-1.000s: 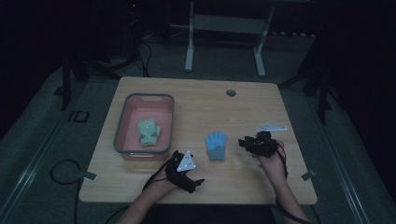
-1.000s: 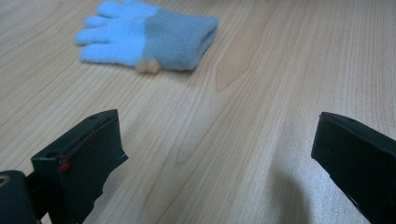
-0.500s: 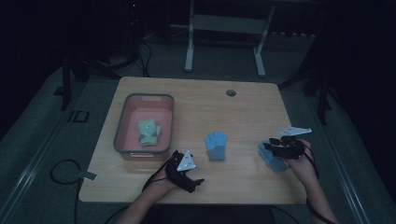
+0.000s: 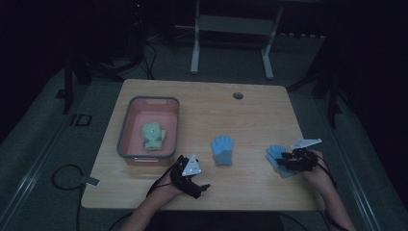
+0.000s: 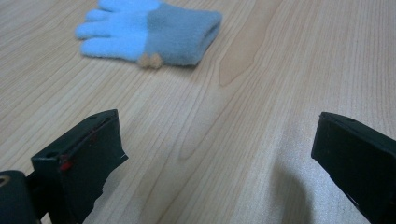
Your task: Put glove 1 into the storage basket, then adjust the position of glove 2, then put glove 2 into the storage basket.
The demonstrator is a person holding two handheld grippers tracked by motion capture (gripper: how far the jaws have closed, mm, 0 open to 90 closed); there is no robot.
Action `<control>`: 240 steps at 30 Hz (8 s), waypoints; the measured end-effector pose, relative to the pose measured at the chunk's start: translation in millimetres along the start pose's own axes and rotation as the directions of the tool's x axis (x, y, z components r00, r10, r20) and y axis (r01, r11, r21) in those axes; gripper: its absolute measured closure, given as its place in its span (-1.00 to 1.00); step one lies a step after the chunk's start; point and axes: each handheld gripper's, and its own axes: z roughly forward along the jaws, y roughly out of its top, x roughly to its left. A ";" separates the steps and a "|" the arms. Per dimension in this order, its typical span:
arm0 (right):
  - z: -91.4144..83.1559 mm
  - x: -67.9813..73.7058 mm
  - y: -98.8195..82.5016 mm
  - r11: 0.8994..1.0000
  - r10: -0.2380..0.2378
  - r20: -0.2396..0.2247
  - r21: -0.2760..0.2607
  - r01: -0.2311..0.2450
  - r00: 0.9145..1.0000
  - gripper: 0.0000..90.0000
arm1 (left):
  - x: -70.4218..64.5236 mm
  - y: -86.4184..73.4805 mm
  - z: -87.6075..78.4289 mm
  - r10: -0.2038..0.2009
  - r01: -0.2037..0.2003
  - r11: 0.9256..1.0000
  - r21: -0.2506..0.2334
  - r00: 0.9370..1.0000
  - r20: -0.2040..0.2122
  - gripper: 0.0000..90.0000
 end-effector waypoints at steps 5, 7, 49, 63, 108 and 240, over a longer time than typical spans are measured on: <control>-0.3 5.0 -1.5 0.999 0.038 0.013 -0.010 -0.038 0.999 0.68 | -0.3 0.1 0.0 0.005 -0.005 1.000 0.004 1.000 0.000 -0.95; 0.4 7.8 -0.9 0.998 0.059 0.026 -0.014 -0.058 0.998 0.81 | -0.5 0.1 0.0 0.003 -0.003 1.000 0.004 1.000 0.000 -0.95; 54.8 61.0 70.0 0.937 0.350 0.229 -0.073 -0.343 0.908 0.66 | 1.0 0.0 -0.8 0.005 -0.005 1.000 0.001 1.000 0.003 -0.95; 29.3 39.2 68.8 0.982 0.177 0.075 -0.075 -0.172 0.981 0.53 | 0.4 0.0 0.1 0.010 -0.010 1.000 0.007 1.000 0.003 -0.95; -3.9 74.5 112.1 0.978 0.047 0.047 -0.204 -0.037 0.998 0.88 | 0.4 0.1 0.8 0.016 -0.016 1.000 0.016 1.000 -0.002 -0.95; 110.9 98.0 130.7 0.988 0.132 -0.263 -0.044 -0.148 0.956 0.61 | 29.8 74.2 73.6 0.271 -0.285 0.951 0.119 0.955 0.122 0.67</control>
